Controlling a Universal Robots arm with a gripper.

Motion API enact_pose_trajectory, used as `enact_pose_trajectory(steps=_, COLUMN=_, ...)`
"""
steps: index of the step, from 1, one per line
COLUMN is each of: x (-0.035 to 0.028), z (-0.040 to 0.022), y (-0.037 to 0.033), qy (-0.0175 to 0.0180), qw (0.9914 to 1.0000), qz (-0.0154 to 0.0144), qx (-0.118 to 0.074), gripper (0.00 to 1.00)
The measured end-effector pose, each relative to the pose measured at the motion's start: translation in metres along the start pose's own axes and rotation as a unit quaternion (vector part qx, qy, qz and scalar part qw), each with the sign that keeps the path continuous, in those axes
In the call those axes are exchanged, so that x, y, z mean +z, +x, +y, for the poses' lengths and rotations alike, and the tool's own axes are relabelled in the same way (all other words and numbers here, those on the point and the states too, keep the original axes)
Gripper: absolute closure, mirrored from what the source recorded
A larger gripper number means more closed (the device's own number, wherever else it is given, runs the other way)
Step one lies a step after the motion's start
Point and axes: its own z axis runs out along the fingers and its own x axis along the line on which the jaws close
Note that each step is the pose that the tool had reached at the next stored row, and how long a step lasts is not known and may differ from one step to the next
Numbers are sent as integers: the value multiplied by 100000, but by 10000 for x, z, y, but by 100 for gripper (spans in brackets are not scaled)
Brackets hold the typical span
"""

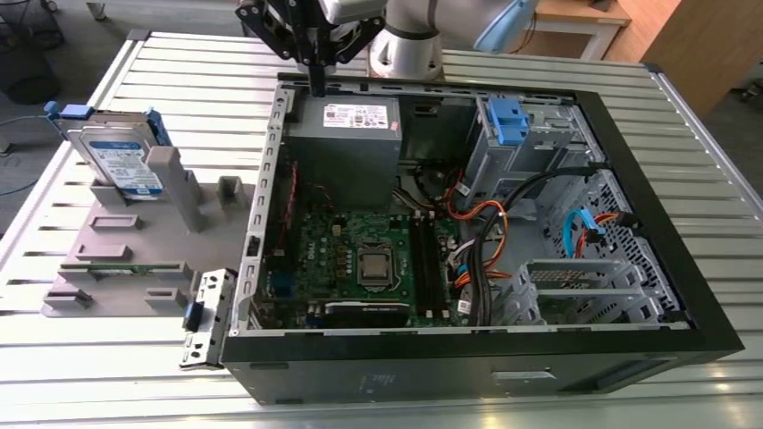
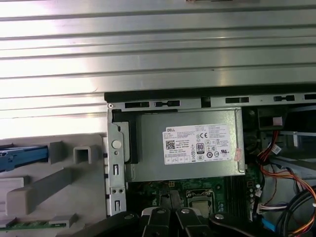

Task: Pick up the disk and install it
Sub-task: 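Reach for the disk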

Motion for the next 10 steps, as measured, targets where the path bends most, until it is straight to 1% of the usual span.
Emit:
enact_pose_trajectory(steps=4, x=0, z=-1, y=18, qy=1, qw=100000, qz=2, qx=-2, gripper=89)
enact_pose_trajectory(steps=5, x=-1, z=-2, y=32, qy=3, qw=100000, qz=4, qx=-5, gripper=89)
enact_pose_trajectory(steps=10, x=-1, z=-3, y=44, qy=4, qw=100000, qz=5, qx=-1, gripper=89)
